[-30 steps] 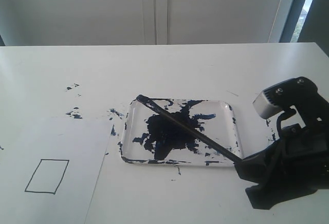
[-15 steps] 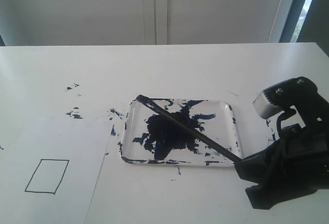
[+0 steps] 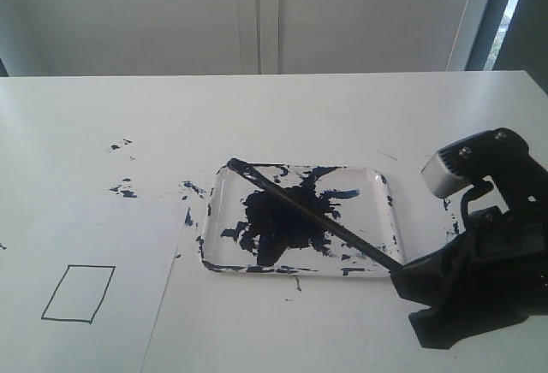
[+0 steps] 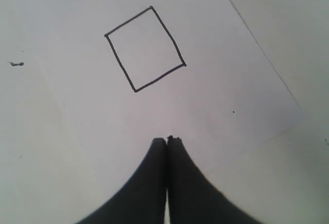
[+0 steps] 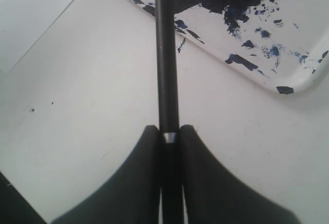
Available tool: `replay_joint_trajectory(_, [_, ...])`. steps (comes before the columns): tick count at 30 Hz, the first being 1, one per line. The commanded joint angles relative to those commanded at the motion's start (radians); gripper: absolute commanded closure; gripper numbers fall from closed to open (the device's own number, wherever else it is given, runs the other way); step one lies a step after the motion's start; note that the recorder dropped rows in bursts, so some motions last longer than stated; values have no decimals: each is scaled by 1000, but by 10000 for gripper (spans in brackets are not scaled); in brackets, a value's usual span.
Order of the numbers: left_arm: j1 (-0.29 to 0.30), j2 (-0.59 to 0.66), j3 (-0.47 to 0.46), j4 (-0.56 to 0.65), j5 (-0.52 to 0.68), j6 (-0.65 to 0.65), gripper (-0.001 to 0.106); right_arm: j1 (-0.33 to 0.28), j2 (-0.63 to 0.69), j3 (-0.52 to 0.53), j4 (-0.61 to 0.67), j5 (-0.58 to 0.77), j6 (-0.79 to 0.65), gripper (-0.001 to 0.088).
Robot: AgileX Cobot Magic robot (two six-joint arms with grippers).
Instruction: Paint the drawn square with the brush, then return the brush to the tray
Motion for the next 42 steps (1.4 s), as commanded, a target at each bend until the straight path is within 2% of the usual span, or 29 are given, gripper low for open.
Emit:
replay_joint_trajectory(7, [0, 9, 0, 80, -31, 0, 1019, 0, 0, 0, 0, 2, 0, 868])
replay_joint_trajectory(14, [0, 9, 0, 32, 34, -43, 1019, 0, 0, 0, 0, 0, 0, 868])
replay_joint_trajectory(16, [0, 9, 0, 30, 62, 69, 1019, 0, 0, 0, 0, -4, 0, 868])
replay_joint_trajectory(21, [-2, 9, -10, 53, 107, 216, 1021, 0, 0, 0, 0, -4, 0, 868])
replay_joint_trajectory(24, [-2, 9, -43, 54, 101, 260, 1021, 0, 0, 0, 0, -4, 0, 868])
replay_joint_trajectory(27, [-2, 9, -113, 62, 93, 271, 1021, 0, 0, 0, 0, -4, 0, 868])
replay_joint_trajectory(30, [-2, 9, -190, 139, 98, 354, 1021, 0, 0, 0, 0, -4, 0, 868])
replay_joint_trajectory(32, [-2, 9, -223, 243, 96, 412, 1021, 0, 0, 0, 0, -4, 0, 868])
replay_joint_trajectory(36, [-2, 9, -223, 458, 81, 471, 1021, 0, 0, 0, 0, -4, 0, 868])
replay_joint_trajectory(39, [-2, 9, -207, 469, 89, 450, 1021, 0, 0, 0, 0, -4, 0, 868])
replay_joint_trajectory(42, [-2, 11, -194, 340, 97, 261, 1021, 0, 0, 0, 0, -4, 0, 868])
